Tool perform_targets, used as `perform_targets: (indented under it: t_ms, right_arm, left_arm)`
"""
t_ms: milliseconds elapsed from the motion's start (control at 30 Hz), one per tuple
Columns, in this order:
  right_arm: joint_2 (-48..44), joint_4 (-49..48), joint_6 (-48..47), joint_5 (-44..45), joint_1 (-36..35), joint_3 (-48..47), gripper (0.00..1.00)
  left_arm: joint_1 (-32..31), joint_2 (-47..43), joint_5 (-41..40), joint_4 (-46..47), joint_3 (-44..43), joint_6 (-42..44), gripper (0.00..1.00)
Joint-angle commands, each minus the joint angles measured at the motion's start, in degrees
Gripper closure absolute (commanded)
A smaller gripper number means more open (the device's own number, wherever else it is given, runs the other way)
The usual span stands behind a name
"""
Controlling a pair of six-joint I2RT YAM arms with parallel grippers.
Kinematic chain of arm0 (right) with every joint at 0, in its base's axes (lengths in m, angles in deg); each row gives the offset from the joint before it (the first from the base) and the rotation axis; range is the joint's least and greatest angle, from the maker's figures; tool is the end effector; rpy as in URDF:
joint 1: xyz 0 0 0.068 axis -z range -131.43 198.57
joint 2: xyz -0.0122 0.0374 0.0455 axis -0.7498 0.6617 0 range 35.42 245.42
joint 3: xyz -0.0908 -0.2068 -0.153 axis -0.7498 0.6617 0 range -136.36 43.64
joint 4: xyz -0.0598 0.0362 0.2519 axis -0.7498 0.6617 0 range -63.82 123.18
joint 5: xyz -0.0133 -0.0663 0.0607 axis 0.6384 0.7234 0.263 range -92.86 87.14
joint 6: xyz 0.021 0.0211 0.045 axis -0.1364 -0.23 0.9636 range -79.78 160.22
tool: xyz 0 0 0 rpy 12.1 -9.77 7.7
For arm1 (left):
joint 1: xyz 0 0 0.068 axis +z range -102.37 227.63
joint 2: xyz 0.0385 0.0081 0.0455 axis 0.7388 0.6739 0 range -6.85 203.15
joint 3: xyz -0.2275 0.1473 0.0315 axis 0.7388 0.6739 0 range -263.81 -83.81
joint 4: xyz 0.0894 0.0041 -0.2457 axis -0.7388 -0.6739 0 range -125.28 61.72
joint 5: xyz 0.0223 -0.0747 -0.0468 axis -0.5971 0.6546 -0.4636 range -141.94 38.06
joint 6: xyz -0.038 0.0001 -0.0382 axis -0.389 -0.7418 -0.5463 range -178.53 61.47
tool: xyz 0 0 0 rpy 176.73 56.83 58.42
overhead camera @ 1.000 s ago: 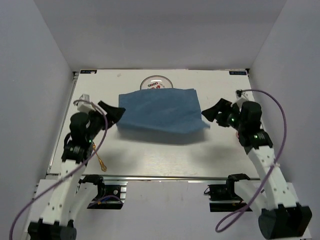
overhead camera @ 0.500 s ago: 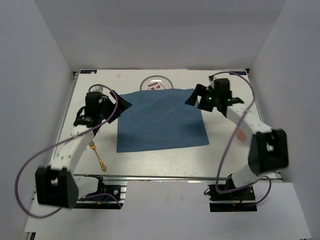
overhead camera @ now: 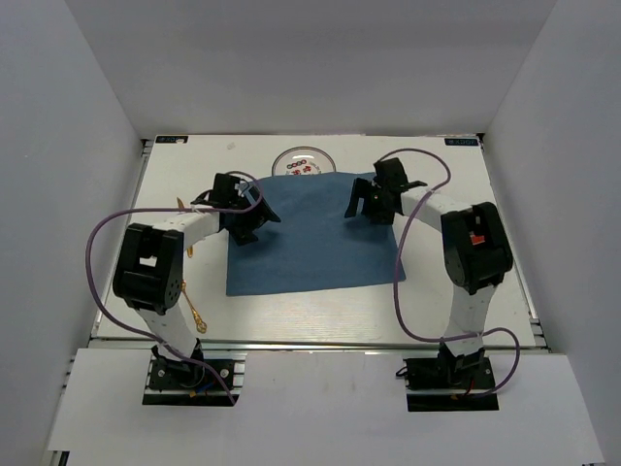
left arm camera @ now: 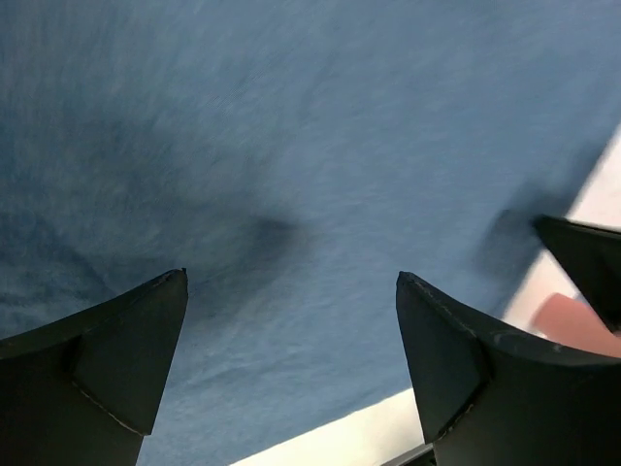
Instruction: Set the dinner table for one person
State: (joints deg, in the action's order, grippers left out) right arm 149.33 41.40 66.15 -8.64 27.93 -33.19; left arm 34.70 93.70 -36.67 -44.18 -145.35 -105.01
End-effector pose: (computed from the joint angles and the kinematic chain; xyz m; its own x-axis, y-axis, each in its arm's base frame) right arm 0.3969 0.1534 0.1684 -0.8444 0.1469 -0.5152 -0.0435 0.9397 0.3392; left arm 0.3476 -0.0894 0.1769 -0.8126 -0.5313 -0.2397 -0.3281 0.7569 -0.5653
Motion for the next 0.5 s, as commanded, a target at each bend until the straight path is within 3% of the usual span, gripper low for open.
perform_targets:
  t_ms: [0,367,467]
  right_arm:
    - [-3.25,-2.04,2.8,0.86,0.34,7.74,0.11]
    - [-22.03,-14.51,9.92,0.25,0.25,37.96,0.11]
    - [-26.79,-16.28,10.72,1.38,0.51,41.59,0.11]
  left_arm:
    - [-1.22,0.34,-3.13,-1.85,2.47,-1.51,0.02]
    - [-5.44,-9.31,-9.38,-0.71,19.59,-6.69,0.02]
    - [-6.84,-13.17,-9.99,-0.79,22.24,-7.13,0.02]
